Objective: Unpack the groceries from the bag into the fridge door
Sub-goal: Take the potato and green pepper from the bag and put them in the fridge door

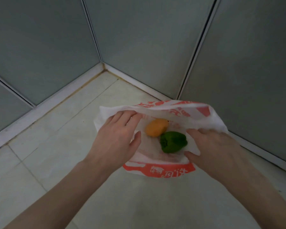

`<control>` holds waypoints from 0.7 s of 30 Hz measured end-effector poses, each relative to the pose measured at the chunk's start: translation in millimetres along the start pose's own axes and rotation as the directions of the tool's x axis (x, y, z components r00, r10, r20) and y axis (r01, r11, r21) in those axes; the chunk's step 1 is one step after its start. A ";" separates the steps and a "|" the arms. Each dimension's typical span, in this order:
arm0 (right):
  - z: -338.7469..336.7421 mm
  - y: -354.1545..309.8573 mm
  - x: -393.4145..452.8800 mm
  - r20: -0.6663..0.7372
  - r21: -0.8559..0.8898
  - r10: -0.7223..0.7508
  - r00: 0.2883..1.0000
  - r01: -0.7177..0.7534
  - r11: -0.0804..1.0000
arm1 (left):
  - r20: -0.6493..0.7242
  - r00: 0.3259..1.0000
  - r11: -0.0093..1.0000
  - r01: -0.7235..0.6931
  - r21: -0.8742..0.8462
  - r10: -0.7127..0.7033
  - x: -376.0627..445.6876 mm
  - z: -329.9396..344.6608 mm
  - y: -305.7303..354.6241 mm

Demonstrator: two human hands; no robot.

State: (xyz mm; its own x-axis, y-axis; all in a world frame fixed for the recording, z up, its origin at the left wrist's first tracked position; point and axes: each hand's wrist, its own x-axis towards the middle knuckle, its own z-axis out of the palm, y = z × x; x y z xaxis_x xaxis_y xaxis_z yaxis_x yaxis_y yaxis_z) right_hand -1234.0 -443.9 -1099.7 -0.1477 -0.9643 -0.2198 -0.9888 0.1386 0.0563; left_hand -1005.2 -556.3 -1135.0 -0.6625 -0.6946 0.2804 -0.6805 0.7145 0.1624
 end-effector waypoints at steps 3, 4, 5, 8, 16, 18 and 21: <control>5.1 -3.6 8.4 -0.181 0.239 -0.104 0.978 0.146 0.960 | -0.085 0.994 0.997 -0.070 -0.043 0.066 6.9 -1.2 8.1; 8.9 -3.8 10.6 -0.294 0.280 -0.115 0.949 0.200 0.939 | -0.113 0.990 0.994 -0.091 -0.057 0.084 9.3 -2.2 10.1; 11.8 -3.8 13.1 -0.409 0.289 -0.116 0.905 0.249 0.924 | -0.131 0.986 0.992 -0.110 -0.068 0.101 11.9 -3.0 11.4; 12.4 -2.7 26.5 -0.584 0.244 -0.161 0.796 0.360 0.900 | -0.122 0.983 0.986 -0.148 -0.070 0.139 21.0 -1.5 11.0; 15.3 -4.2 72.6 -0.208 0.099 -0.251 0.945 0.276 0.956 | -0.048 0.995 0.993 -0.079 0.088 0.083 47.3 13.9 6.8; 21.8 4.3 73.9 -0.158 0.071 -0.195 0.968 0.208 0.975 | 0.011 0.999 0.995 -0.036 0.095 0.035 51.1 19.2 6.3; 29.2 15.5 76.1 -0.145 0.141 -0.098 0.985 0.118 0.983 | 0.100 0.995 0.994 -0.027 0.104 0.017 58.9 26.8 5.1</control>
State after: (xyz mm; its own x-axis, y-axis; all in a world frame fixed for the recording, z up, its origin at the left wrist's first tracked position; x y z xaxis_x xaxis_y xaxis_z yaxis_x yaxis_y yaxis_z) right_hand -1261.2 -508.6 -1144.0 -0.0454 -0.9957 -0.0804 -0.9927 0.0539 -0.1081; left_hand -1056.0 -595.8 -1143.0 -0.7020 -0.6872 0.1869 -0.6909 0.7208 0.0553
